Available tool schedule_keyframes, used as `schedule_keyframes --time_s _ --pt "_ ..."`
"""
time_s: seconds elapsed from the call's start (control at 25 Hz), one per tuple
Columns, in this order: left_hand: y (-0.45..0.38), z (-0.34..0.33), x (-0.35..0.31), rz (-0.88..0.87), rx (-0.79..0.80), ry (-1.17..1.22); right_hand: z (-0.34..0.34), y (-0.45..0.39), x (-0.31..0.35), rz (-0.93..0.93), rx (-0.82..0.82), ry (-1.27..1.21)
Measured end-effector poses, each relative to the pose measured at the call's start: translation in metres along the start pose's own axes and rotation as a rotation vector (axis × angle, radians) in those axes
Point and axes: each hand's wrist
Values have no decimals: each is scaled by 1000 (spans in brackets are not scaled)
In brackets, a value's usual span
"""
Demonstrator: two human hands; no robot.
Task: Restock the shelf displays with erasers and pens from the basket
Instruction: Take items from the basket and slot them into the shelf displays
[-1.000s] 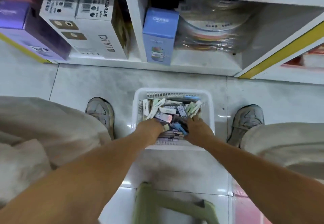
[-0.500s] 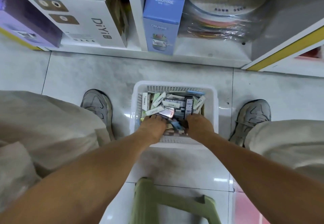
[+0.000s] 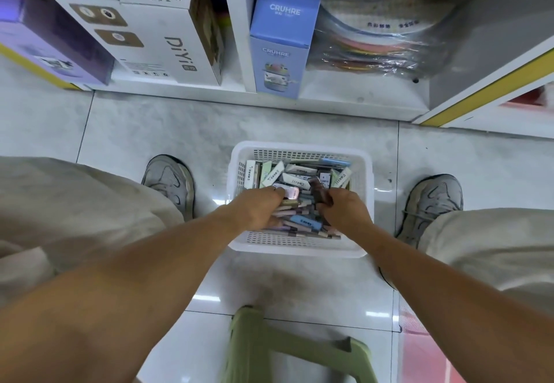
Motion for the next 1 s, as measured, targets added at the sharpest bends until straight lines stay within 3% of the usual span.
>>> schedule_keyframes --time_s 0.32,0.6,1.0 --pt "-16 21 -20 -18 -255 -312 5 2 -1 -41 -140 -141" --pt "-37 5 -37 147 -208 -454 -11 1 -2 -34 -125 -142" --pt "-58 1 -53 148 -140 -332 -16 2 -6 -17 -174 -219"
Point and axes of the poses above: each hand's wrist, its own y-axis away from the middle knuckle, its own z-axis out of the back of the hand, x = y × z, and after that the axes turned 8 degrees about x, right-handed
